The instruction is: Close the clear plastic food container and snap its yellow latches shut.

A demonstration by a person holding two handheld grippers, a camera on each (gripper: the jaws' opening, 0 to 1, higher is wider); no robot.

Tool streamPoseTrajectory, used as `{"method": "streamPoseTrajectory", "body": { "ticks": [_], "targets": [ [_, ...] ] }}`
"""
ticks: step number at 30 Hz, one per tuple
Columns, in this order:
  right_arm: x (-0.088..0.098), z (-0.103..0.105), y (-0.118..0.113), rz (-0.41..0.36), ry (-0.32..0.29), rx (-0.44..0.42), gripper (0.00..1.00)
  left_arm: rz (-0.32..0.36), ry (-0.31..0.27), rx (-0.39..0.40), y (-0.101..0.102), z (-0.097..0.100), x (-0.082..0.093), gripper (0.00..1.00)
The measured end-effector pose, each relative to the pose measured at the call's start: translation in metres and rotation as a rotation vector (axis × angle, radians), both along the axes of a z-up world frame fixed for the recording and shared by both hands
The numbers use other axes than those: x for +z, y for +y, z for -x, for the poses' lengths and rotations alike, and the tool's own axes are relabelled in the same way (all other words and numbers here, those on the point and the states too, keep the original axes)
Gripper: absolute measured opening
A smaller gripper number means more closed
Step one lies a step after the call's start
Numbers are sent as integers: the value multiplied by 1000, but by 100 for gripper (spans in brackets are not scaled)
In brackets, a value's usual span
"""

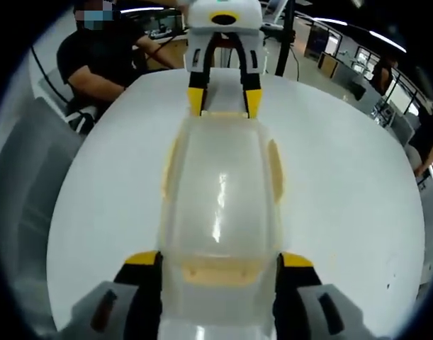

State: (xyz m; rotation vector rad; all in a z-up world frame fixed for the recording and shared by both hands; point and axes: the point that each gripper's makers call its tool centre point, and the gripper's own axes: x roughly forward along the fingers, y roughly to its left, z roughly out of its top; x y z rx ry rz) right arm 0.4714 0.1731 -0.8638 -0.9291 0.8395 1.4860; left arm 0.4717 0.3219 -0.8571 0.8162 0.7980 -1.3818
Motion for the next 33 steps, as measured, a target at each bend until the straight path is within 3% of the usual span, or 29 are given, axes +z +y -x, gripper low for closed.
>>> {"method": "streamPoseTrajectory", "body": {
  "ticks": [3, 6, 9, 11, 33],
  "targets": [
    [0, 0, -1, 5, 0, 8, 60, 5, 1, -4, 0, 0, 1, 38],
    [2, 2, -8, 24, -3, 36, 51, 9, 2, -14, 0, 0, 0, 38],
    [1, -4, -7, 12, -6, -2, 46, 10, 5, -10, 0, 1, 0, 37],
    [4, -6, -10, 19, -7, -24, 37, 11, 3, 10, 0, 0, 0, 38],
    [2, -7, -11, 38, -4, -12, 37, -32, -2, 24, 0, -1, 0, 38]
  ]
}}
